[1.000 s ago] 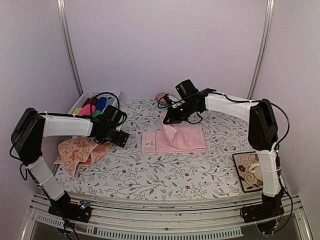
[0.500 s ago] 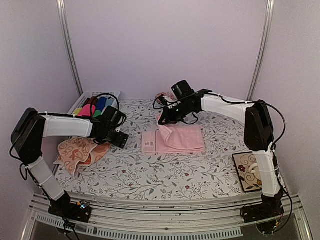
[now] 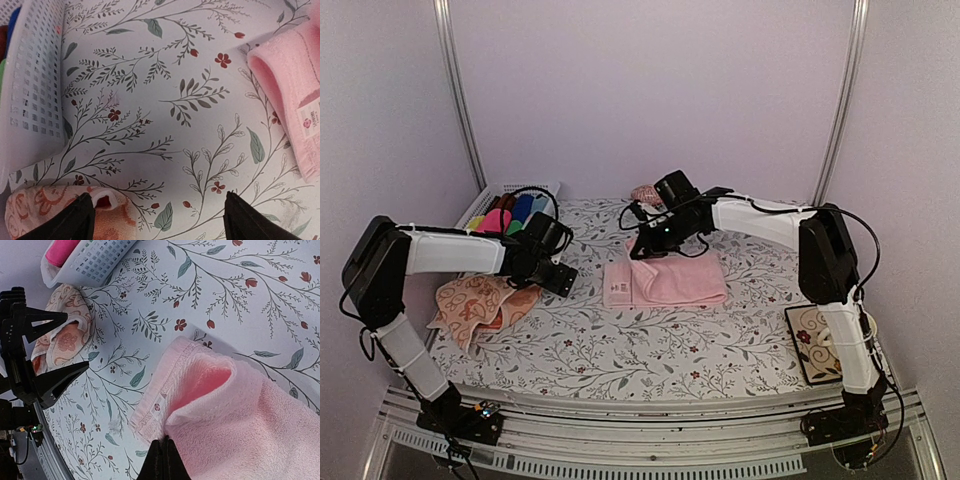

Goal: Roll the towels
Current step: Fold the towel at the center of the board.

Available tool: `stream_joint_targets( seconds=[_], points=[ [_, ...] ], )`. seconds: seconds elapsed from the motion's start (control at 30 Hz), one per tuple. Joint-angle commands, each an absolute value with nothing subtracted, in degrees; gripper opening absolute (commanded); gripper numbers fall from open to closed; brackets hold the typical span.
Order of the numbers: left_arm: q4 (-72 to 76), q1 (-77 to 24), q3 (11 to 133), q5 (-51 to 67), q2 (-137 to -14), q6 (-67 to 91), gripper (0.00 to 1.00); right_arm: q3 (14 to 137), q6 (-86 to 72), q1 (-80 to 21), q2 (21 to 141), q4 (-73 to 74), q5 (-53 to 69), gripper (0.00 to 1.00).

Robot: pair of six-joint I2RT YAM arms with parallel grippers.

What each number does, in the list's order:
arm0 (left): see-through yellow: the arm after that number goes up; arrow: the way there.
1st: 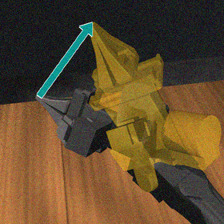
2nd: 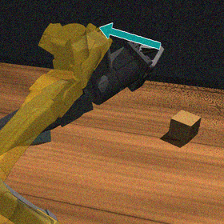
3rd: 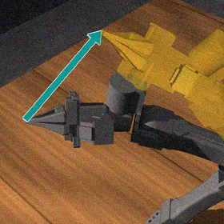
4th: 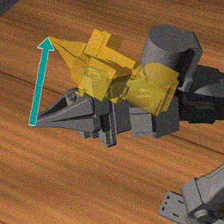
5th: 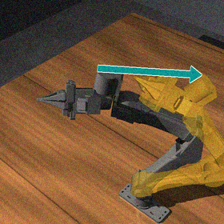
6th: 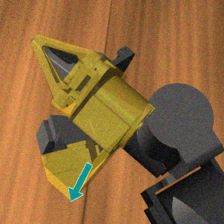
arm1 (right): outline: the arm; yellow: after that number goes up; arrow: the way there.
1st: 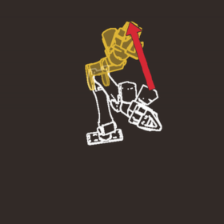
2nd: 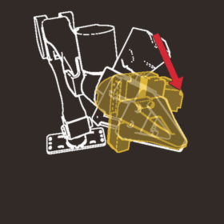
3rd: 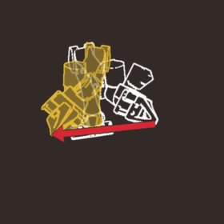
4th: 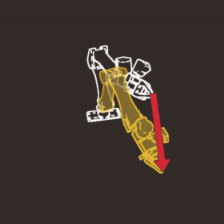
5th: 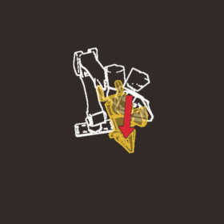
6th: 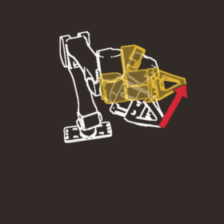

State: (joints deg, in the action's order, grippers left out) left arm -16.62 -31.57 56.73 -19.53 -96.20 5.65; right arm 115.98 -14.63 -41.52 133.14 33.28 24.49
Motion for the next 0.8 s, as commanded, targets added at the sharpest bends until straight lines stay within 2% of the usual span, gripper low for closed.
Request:
stream_joint_targets(
  seconds=[0.0, 0.37, 0.43, 0.63, 0.77],
  points=[
    [-16.3, -31.0, 57.0, -18.9, -95.1, 5.7, 0.89, 117.6, -15.3, -42.0, 136.3, 30.6, 24.6, 0.02],
    [-16.4, -31.0, 56.3, -19.1, -94.5, 6.1, 0.89, 117.8, -14.7, -43.0, 137.8, 28.6, 26.5, 0.04],
    [-16.5, -31.0, 56.2, -19.1, -94.4, 6.1, 0.90, 117.8, -14.6, -43.3, 137.9, 28.2, 27.2, 0.09],
    [-16.8, -31.0, 56.1, -19.4, -94.2, 6.1, 0.90, 117.9, -11.9, -44.2, 135.3, 27.5, 30.9, 0.42],
    [-17.2, -31.1, 57.2, -19.4, -94.9, 6.4, 0.90, 117.7, -9.8, -44.2, 131.4, 28.3, 30.0, 0.46]
  ],
)
